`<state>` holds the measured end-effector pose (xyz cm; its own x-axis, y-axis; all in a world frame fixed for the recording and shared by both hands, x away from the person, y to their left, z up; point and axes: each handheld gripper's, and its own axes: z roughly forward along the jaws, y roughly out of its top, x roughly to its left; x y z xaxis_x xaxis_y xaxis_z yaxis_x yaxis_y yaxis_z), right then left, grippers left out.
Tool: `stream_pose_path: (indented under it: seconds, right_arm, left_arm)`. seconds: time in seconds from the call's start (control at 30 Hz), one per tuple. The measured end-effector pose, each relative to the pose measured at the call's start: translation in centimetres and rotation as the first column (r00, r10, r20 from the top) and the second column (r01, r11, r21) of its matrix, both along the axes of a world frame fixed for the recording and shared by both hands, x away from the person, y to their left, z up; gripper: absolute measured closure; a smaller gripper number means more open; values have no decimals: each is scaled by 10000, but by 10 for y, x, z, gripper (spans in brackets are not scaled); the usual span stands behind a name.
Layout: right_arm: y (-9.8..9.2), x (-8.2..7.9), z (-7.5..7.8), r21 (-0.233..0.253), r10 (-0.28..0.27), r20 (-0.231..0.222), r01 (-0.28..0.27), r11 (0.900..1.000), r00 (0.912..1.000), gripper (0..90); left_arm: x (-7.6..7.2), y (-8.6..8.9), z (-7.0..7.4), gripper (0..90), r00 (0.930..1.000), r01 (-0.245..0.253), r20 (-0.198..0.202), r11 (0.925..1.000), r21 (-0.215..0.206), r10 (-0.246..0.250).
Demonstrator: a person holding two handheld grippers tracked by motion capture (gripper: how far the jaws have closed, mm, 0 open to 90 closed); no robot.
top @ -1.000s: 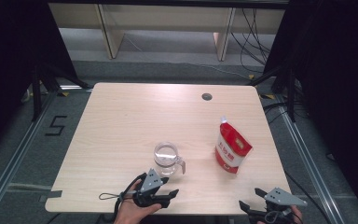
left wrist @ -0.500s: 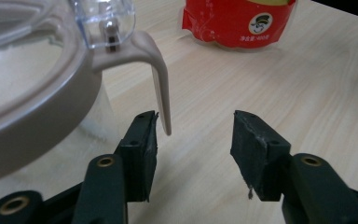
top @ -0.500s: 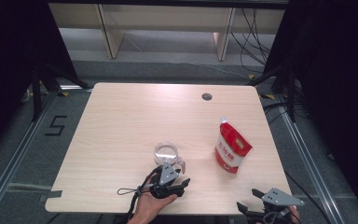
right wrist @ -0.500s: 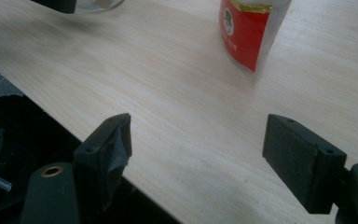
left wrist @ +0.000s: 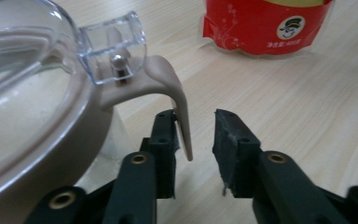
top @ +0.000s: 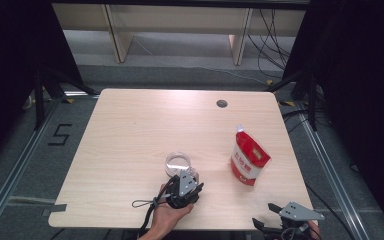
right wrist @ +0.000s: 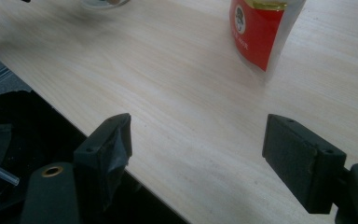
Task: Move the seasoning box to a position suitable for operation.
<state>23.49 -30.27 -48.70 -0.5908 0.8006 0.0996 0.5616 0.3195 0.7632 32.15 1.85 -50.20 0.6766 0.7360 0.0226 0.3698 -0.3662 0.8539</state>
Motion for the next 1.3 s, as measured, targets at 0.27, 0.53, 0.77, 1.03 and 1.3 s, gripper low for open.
stream_pose_path:
  seconds: [0.27, 0.53, 0.77, 1.03, 1.3]
  right_arm:
    - [-1, 2, 0, -201, 187, 348, -180, 9996, 9992, 247]
    - [-1, 2, -1, -296, 270, 407, -258, 9992, 9988, 248]
    - [2, 0, -1, -26, 184, -98, -185, 9998, 9998, 248]
    - [1, 3, -2, -109, 411, 181, -409, 9991, 9990, 248]
    - [3, 3, -2, -163, 462, 100, -460, 9988, 9989, 247]
  left_arm:
    - [0, -2, -1, 817, 9992, -244, 327, 9997, 0, 244]
    - [-3, 11, 1, 836, 9994, 315, -142, 9989, -356, -320]
    - [-8, 30, 4, 845, 9919, 1085, -614, 9929, -489, -1114]
    - [-16, 49, 9, 895, 9848, 1677, -420, 9856, -234, -1685]
    - [-15, 43, 8, 852, 9833, 1692, -584, 9842, -530, -1722]
